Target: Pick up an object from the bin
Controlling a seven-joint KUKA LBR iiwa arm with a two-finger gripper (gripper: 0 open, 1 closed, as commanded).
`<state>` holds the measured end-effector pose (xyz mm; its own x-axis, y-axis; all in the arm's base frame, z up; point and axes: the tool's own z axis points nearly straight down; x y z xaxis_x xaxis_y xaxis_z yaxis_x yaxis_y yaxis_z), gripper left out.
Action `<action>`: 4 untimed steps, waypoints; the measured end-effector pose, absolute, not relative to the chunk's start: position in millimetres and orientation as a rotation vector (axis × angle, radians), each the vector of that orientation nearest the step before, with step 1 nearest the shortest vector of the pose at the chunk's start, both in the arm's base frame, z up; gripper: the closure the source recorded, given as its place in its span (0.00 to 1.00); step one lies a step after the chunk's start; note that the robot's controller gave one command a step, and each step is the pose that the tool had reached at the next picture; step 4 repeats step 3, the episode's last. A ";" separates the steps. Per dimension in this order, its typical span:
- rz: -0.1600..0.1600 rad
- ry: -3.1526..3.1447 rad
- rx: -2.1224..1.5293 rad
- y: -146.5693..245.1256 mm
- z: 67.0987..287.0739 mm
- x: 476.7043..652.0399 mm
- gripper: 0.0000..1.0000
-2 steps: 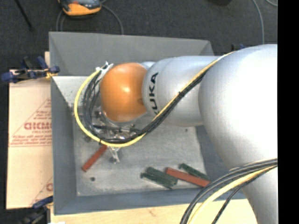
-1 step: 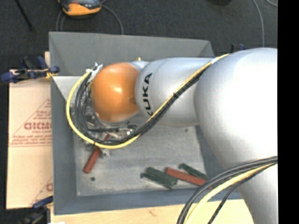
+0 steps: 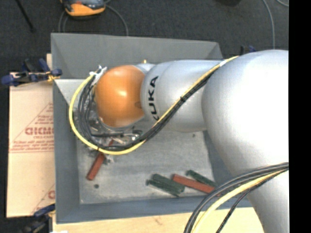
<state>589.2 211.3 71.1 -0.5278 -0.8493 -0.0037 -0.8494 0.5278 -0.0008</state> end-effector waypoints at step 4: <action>0.001 2.747 -1.525 210.7 115.0 588.4 1.00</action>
Offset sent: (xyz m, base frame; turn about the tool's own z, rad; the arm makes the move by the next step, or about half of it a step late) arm -0.0001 0.0000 0.0224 0.0000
